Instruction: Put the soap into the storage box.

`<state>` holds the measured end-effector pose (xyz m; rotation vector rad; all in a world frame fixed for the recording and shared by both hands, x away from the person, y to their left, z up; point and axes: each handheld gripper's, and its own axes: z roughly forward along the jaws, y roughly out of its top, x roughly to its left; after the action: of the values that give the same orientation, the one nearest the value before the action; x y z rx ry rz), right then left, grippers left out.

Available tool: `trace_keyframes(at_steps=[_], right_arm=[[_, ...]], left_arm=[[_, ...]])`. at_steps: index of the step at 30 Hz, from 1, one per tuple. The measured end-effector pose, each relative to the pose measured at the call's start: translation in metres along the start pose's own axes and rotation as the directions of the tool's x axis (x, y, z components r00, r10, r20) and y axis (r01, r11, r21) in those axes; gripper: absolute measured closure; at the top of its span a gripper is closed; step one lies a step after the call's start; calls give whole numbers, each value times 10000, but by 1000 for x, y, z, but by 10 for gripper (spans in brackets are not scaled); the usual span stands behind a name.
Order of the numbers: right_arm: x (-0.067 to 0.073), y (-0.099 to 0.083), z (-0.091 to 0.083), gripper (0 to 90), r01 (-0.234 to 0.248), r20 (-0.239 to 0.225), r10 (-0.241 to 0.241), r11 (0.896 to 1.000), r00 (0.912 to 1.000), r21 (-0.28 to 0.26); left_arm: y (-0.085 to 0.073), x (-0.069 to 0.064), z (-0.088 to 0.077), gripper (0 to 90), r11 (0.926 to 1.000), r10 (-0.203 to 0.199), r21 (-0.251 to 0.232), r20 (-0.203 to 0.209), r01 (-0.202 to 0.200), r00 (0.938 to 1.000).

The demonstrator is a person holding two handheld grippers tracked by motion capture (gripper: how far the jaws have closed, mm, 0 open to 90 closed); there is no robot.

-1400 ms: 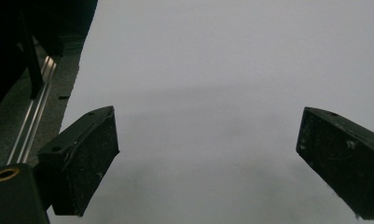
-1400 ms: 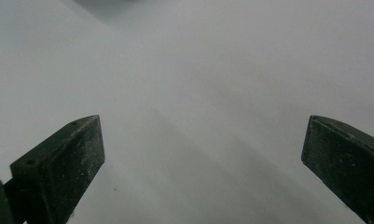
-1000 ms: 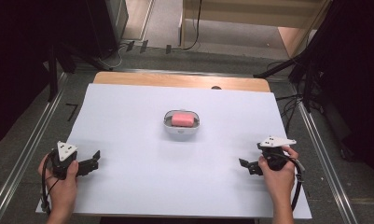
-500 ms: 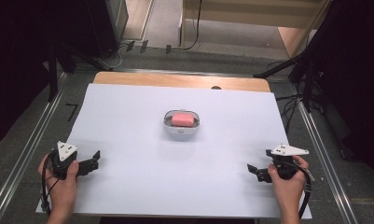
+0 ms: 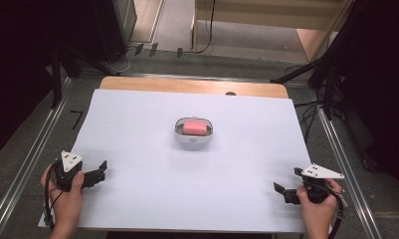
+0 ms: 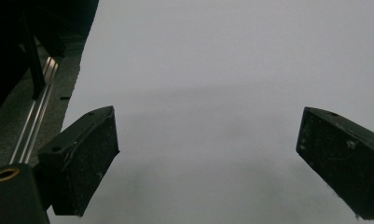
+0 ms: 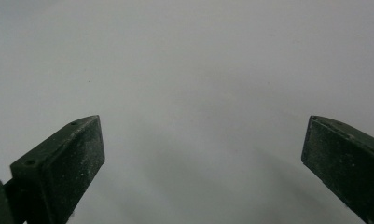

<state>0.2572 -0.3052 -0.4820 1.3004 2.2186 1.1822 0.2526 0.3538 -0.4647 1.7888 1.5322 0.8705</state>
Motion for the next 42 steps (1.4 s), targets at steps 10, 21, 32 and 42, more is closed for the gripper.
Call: trace_keyframes(at_steps=[10,21,32,42], right_arm=[[-5,-13,-18,0,-202,277,208,9996,9994,-202],[-12,-29,-36,0,-496,451,521,9973,9976,-549],[-19,-46,-48,0,-1147,129,1192,9757,9928,-1866],[-20,-49,-46,0,-1292,52,1328,9722,9911,-1955]], left_arm=[[0,0,0,61,10000,14,-17,-9,-14,10000],[0,-1,0,60,10000,75,-25,-57,-75,10000],[0,-1,0,60,9999,119,-37,-90,-119,9999],[0,-2,0,60,9999,105,-22,-74,-105,9999]])
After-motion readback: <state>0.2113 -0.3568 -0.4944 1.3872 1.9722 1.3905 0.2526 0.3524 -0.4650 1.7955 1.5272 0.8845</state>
